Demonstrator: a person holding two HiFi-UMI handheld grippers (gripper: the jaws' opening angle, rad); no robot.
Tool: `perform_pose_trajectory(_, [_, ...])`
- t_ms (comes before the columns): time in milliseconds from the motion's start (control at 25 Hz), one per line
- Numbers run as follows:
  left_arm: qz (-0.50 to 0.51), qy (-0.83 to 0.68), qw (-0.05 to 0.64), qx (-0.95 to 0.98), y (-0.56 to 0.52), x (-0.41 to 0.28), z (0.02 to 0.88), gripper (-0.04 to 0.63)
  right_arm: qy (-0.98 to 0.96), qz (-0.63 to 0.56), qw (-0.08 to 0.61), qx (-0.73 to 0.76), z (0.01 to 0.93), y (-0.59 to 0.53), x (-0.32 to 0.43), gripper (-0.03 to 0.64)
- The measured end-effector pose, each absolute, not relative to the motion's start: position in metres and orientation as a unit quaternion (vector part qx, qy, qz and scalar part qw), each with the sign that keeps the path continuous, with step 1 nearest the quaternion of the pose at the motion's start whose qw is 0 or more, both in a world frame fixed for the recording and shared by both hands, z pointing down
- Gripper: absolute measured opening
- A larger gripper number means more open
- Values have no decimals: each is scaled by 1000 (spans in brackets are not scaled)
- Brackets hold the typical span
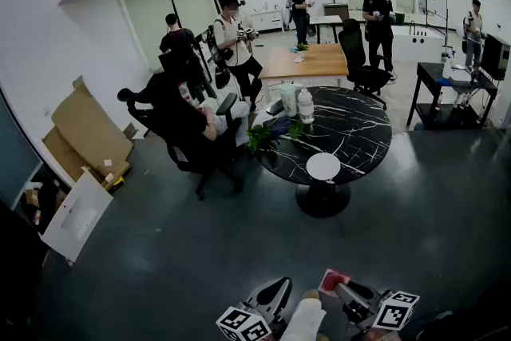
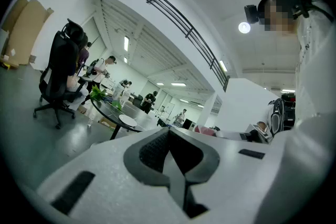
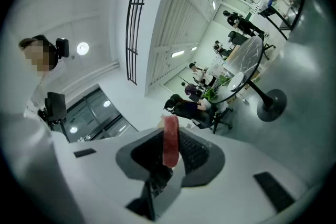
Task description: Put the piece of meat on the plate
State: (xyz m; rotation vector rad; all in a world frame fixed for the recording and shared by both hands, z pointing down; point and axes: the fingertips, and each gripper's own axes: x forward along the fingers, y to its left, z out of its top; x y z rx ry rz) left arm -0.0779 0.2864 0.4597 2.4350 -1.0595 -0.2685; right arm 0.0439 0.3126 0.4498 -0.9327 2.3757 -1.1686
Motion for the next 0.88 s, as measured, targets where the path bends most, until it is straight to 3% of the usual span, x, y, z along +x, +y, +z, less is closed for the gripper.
perform_pose_trajectory(480, [-102, -329, 235, 909, 149, -39, 460, 9, 821, -404, 165, -368, 445, 189, 72, 84])
perform_pose_trajectory(880, [-108, -327, 235, 909, 78, -59, 467, 9, 819, -395, 157, -384, 448, 121, 66, 84])
